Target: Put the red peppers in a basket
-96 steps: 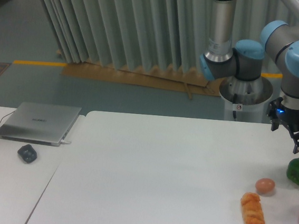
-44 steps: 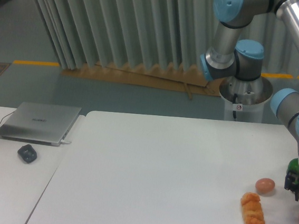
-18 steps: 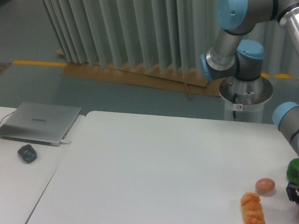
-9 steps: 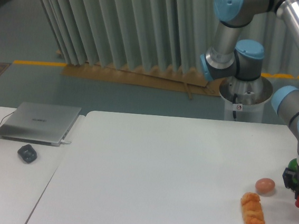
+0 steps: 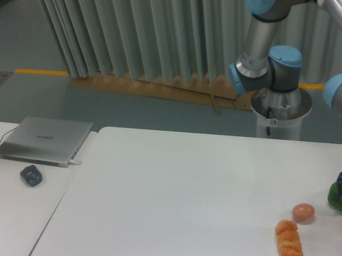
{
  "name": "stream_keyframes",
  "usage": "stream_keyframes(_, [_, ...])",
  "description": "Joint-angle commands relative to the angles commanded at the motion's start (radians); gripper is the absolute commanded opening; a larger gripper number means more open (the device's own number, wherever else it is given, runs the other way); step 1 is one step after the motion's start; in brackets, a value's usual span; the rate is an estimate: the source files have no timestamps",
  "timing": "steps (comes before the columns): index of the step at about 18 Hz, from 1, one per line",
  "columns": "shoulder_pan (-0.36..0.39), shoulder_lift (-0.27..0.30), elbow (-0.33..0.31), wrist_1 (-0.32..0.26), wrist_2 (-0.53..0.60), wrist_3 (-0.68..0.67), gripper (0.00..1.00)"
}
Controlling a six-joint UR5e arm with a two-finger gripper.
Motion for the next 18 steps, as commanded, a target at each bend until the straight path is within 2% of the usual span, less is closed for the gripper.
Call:
stream_keyframes(2, [0.028, -0.009, 0.000, 0.031, 0.002, 0.006, 0.47])
stream_keyframes(6, [0.081, -0.032, 0.000, 0.032, 0.005, 0.098, 0.47])
stream_keyframes(11, [0.141, -0.063, 0.023, 0.065, 0.006, 0.195, 0.47])
stream_keyframes(12, [0.147, -0.075, 0.040, 0.065, 0.006, 0.202, 0.47])
stream_keyframes(16, [0.166, -0.107, 0.031, 0.066, 0.008, 0.207, 0.48])
stream_keyframes(17, [0.167, -0.107, 0.031, 0.068, 0.008, 0.209, 0.60])
stream_keyframes(18, [0.167, -0.107, 0.032, 0.069, 0.008, 0.216, 1.00])
